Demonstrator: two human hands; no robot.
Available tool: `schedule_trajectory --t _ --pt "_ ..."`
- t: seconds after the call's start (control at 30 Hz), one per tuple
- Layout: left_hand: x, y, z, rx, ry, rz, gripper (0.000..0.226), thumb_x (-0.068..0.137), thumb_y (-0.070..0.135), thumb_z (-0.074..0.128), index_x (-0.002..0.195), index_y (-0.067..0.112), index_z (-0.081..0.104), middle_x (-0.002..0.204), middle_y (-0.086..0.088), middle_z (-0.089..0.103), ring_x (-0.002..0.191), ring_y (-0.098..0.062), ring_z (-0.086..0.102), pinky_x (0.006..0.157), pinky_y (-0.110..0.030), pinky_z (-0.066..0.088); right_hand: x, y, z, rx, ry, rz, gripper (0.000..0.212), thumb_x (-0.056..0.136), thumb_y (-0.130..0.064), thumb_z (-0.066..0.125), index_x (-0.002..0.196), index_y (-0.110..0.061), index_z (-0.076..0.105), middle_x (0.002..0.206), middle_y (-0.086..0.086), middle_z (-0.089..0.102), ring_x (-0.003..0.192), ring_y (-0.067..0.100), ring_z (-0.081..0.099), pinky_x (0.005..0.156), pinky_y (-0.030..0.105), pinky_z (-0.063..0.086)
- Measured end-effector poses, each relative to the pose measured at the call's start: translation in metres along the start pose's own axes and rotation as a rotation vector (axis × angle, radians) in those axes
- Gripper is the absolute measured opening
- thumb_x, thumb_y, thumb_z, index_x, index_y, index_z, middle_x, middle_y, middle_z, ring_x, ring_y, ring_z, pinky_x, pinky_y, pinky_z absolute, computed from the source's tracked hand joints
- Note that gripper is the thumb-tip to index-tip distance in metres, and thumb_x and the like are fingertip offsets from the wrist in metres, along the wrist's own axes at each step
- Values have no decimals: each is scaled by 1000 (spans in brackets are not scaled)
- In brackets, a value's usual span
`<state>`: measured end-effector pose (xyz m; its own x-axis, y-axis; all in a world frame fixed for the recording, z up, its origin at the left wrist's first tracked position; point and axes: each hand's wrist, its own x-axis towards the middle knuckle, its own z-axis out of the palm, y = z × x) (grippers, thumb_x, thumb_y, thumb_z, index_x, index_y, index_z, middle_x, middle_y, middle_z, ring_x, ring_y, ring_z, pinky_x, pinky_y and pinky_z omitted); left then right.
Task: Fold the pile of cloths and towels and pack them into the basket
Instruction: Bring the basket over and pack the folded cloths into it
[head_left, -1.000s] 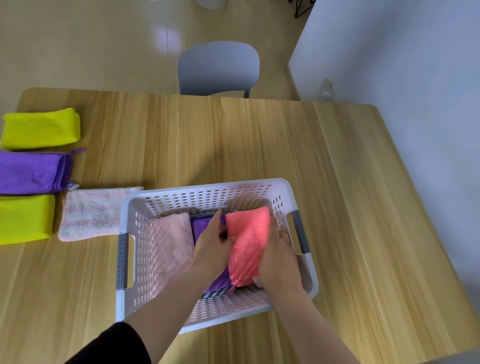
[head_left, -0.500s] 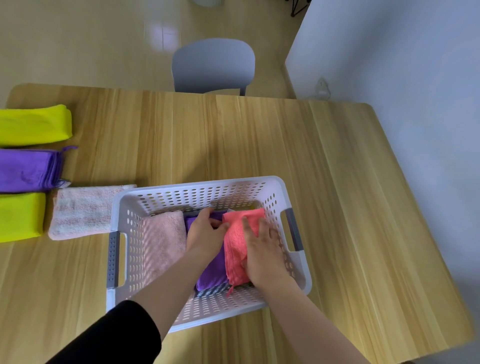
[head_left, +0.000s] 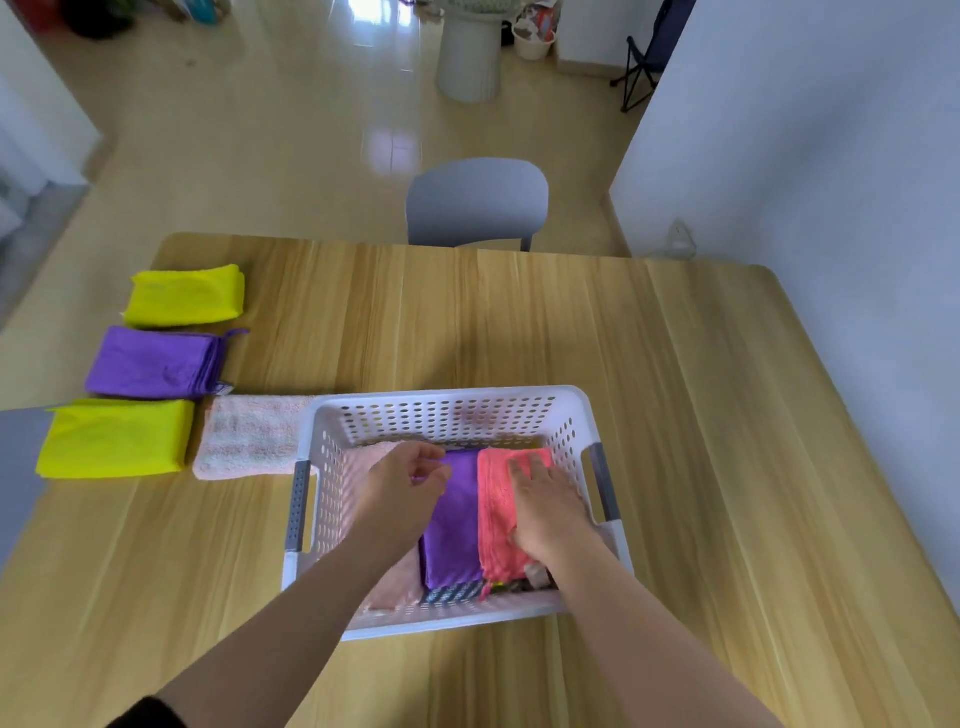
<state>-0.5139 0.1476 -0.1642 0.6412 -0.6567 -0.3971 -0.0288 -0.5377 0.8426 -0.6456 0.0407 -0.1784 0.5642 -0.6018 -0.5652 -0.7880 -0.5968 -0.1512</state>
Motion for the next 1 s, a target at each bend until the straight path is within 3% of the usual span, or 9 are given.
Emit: schedule_trajectory --t 0.07,0.17,0.3,0.43,0.6,0.83,1.0 --pt "-14 6 -13 24 39 21 10 85 16 66 94 19 65 84 2 69 76 -14 65 73 -27 51 -5 -6 -8 6 6 19 83 86 1 56 152 -16 8 158 13 7 144 34 14 116 44 21" --pt "-30 12 -30 3 94 36 10 85 14 66 89 22 64 84 1 70 76 -16 65 74 -29 51 -18 -12 -18 86 106 -11 79 86 -11 64 150 -16 17 154 14 21 140 30 28 110 40 34" --pt "-52 13 -54 -37 143 23 13 85 14 64 88 26 62 85 3 72 80 -14 66 76 -30 53 -41 -28 -36 211 242 -149 58 85 -22 65 137 -16 39 136 0 48 128 18 45 100 31 43" --pt "-66 6 -82 -106 195 -5 14 86 8 61 91 21 63 80 8 73 73 -8 68 74 -29 53 -62 -51 -43 271 260 -251 58 89 -28 61 142 -19 39 142 -5 45 133 10 39 107 26 32" --pt "-72 -23 -132 -145 253 -40 16 86 6 60 92 21 64 83 7 74 80 -14 68 80 -41 55 -72 -109 -43 283 280 -402 49 90 -24 59 137 -18 47 133 -5 54 123 9 47 101 20 36" --pt "-59 -74 -222 -162 307 -84 16 85 2 59 92 16 64 83 4 73 75 -14 66 81 -40 54 -56 -219 -25 378 328 -427 34 89 -19 61 122 -20 58 113 -7 62 102 7 57 89 22 45" --pt "-41 -110 -283 -111 270 -115 17 84 3 60 89 19 64 84 3 73 80 -18 65 81 -40 53 -41 -280 -9 390 248 -360 39 91 -23 57 129 -22 53 127 -8 56 114 7 51 96 28 45"
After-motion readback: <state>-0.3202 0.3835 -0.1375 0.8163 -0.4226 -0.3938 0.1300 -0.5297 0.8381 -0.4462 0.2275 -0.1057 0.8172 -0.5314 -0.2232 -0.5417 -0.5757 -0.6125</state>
